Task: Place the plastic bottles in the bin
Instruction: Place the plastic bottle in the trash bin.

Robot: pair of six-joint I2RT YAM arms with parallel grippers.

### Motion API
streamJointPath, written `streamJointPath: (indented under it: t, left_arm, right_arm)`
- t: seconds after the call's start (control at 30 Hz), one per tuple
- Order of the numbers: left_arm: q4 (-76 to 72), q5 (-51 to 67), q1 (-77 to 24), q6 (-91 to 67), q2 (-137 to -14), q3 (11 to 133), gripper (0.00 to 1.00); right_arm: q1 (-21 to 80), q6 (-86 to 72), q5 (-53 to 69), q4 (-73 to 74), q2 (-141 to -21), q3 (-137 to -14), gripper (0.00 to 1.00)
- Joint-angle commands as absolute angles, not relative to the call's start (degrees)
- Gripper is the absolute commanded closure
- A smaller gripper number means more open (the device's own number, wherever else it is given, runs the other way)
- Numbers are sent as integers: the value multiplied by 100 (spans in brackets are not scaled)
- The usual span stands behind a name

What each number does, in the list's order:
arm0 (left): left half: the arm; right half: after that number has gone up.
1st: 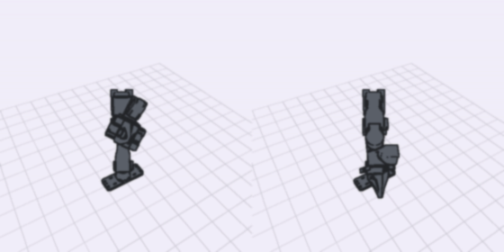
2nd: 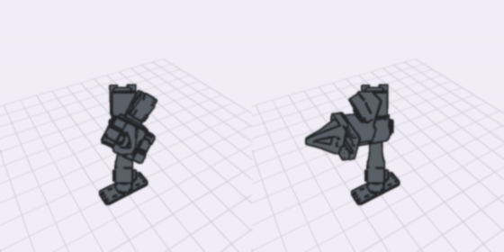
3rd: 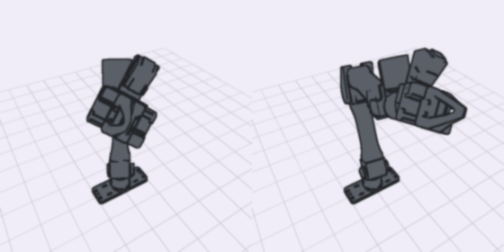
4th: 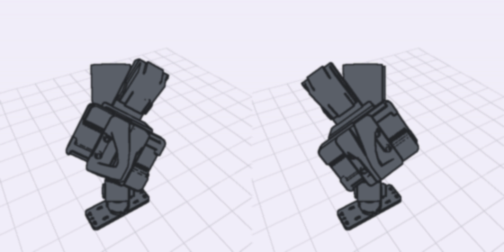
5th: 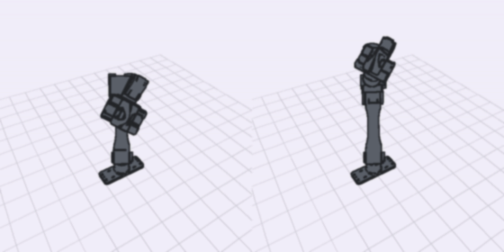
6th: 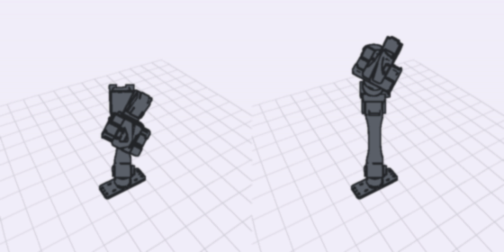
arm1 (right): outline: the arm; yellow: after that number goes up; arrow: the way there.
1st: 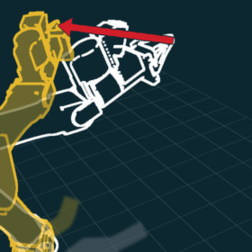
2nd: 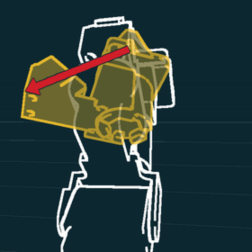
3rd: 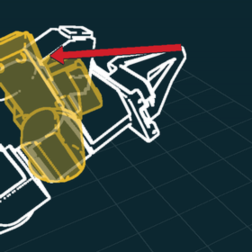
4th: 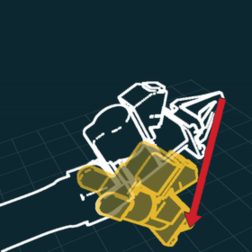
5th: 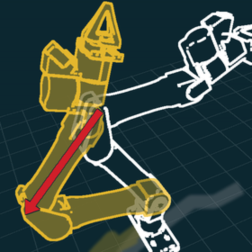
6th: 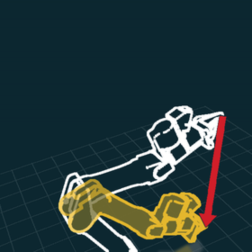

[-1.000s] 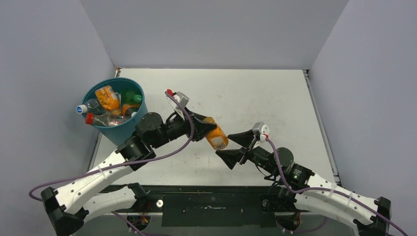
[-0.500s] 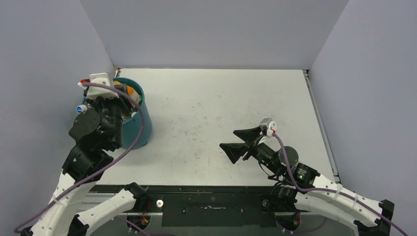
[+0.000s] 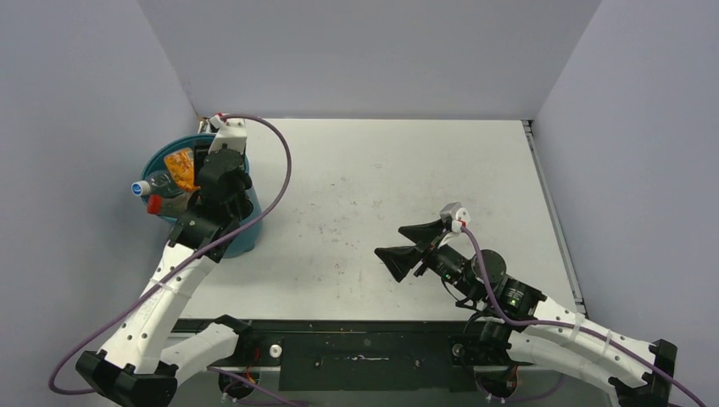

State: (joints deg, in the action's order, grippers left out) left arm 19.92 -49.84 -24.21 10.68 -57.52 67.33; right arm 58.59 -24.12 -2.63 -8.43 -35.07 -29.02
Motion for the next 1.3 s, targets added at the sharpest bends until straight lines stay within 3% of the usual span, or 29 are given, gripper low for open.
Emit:
streamJointPath:
  t: [0.0,0.33,0.47,0.53,0.7,0.83,0.87,0.97,1.0,1.1,1.27]
  left_arm:
    - [1429,-5248,-2362,1352,-5709,6634,100]
    - [2219,-5140,-2127,658,-6420,6921,99]
    - [2241,-5179,-2127,598,-6316,6880,70]
    - [2243,-5207,-2127,611,-6197,6893,62]
    - [2475,-5244,-2128,607,-6009,6962,61]
    - [2569,-5228,-2127,591,-5882,6807,73]
    - [2639,-5193,-2127,556,-5871,6789,71]
    - [2750,-5105,-2135,454,-5843,6741,43]
    - [2749,-5091,-2136,450,-5826,6733,39]
    - [2757,-5062,-2149,453,-5769,6771,32]
    - [2776,-5020,-2233,469,-5742,6899,28]
  right_arm:
    - [5893,-2491,-345,-967,-3345,-2989,10]
    - [5895,-2558,-419,-866,-3276,-2985,10]
    - [5902,-2541,-473,-785,-3218,-2991,10]
    - [5898,-2537,-491,-783,-3208,-2991,10]
    - [5896,-2570,-469,-881,-3264,-2941,10]
    - [5904,-2594,-444,-950,-3311,-2909,10]
    - [5898,-2600,-440,-950,-3325,-2907,10]
    - [5898,-2606,-440,-951,-3348,-2927,10]
    - [5897,-2593,-442,-949,-3347,-2931,10]
    - [5893,-2601,-459,-954,-3361,-2927,10]
    - [5899,-2606,-458,-934,-3377,-2956,10]
